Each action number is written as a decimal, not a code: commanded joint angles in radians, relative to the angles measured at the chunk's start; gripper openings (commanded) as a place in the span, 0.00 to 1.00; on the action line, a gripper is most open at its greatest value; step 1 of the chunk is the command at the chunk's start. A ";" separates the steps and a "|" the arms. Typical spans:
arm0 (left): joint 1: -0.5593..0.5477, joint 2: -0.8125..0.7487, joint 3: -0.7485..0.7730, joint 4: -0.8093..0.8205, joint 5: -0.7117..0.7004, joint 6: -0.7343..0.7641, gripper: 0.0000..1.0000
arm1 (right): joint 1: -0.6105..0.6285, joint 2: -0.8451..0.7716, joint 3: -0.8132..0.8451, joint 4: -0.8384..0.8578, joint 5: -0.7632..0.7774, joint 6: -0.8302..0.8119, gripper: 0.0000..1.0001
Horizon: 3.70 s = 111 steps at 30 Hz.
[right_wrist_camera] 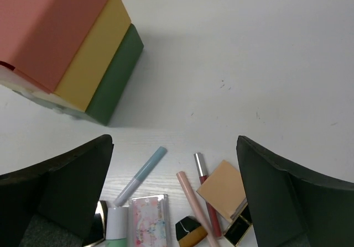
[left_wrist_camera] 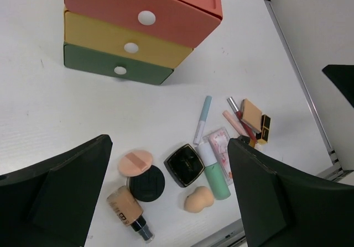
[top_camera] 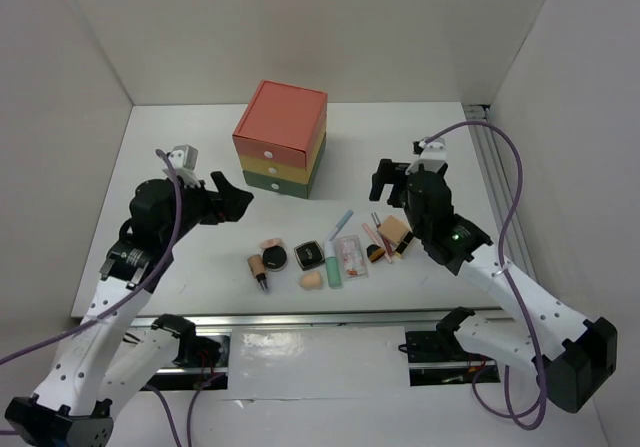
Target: Organize the makeup
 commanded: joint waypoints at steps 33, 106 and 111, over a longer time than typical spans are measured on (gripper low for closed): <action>-0.129 0.833 0.486 0.148 -0.316 0.063 0.60 | -0.034 0.920 0.888 0.076 -0.308 0.004 0.87; -0.253 -0.022 0.196 -0.680 -0.556 -0.284 1.00 | 0.050 0.851 0.373 -0.273 -0.201 0.363 0.54; -0.253 -0.022 0.196 -0.680 -0.556 -0.284 1.00 | 0.059 0.898 0.364 -0.254 -0.200 0.398 0.54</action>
